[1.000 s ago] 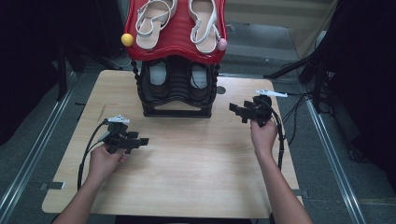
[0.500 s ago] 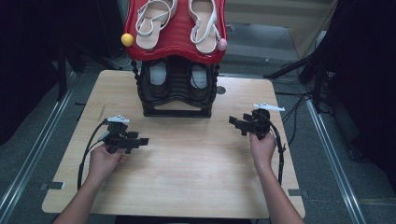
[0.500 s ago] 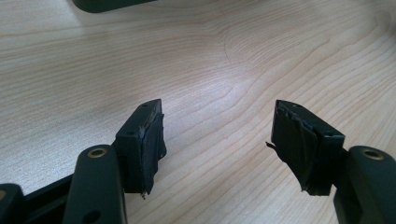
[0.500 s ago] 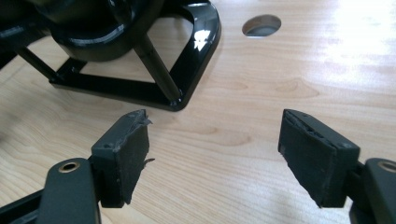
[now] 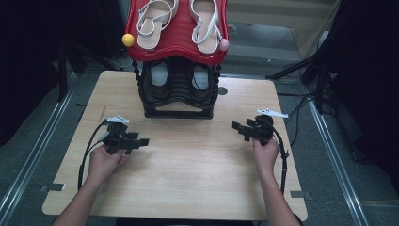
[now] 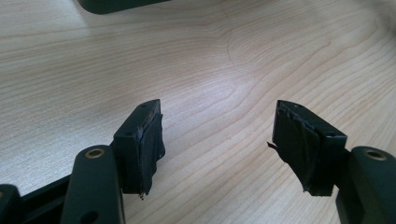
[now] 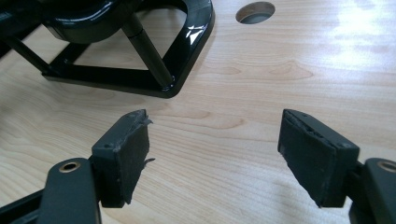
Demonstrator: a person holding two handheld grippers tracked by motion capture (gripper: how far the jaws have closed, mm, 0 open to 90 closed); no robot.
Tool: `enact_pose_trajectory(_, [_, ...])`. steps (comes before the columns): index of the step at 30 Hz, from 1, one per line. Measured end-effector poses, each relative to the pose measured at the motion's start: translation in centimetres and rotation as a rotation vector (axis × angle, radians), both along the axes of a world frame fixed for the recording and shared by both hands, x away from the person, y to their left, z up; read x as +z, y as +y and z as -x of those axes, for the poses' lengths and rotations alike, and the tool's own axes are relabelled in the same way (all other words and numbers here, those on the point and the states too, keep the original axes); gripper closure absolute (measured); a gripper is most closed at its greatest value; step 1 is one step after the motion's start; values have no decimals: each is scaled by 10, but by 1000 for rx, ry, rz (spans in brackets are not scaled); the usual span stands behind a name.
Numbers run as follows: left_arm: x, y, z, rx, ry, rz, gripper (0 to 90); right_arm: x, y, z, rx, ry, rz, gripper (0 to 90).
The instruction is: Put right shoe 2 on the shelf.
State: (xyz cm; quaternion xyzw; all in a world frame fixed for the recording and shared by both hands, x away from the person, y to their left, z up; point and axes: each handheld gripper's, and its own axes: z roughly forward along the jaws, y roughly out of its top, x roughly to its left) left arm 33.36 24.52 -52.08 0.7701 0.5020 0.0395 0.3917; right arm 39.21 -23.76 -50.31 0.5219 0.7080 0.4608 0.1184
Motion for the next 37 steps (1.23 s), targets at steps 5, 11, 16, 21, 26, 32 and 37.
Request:
enact_pose_trajectory(5, [-1,1,-1,6,3,1,328,-3,-4,2,-18,-5,4,257])
enact_pose_trajectory(11, [-4,4,-5,21,14,6,321,-10,-2,3,-6,10,21,258])
enact_pose_trajectory(16, [-5,3,-5,25,20,12,319,-11,0,2,-1,10,35,257])
enact_pose_trajectory(21, [-7,3,-6,25,26,9,314,-14,2,1,9,17,52,258])
enact_pose_trajectory(26, [-8,3,-7,34,42,11,303,-16,4,0,18,26,58,258])
enact_pose_trajectory(32, [-10,0,-8,50,44,-2,292,-18,4,-1,19,31,73,261])
enact_pose_trajectory(37, [-12,-2,-9,50,51,-12,268,-19,4,-2,20,37,79,262])
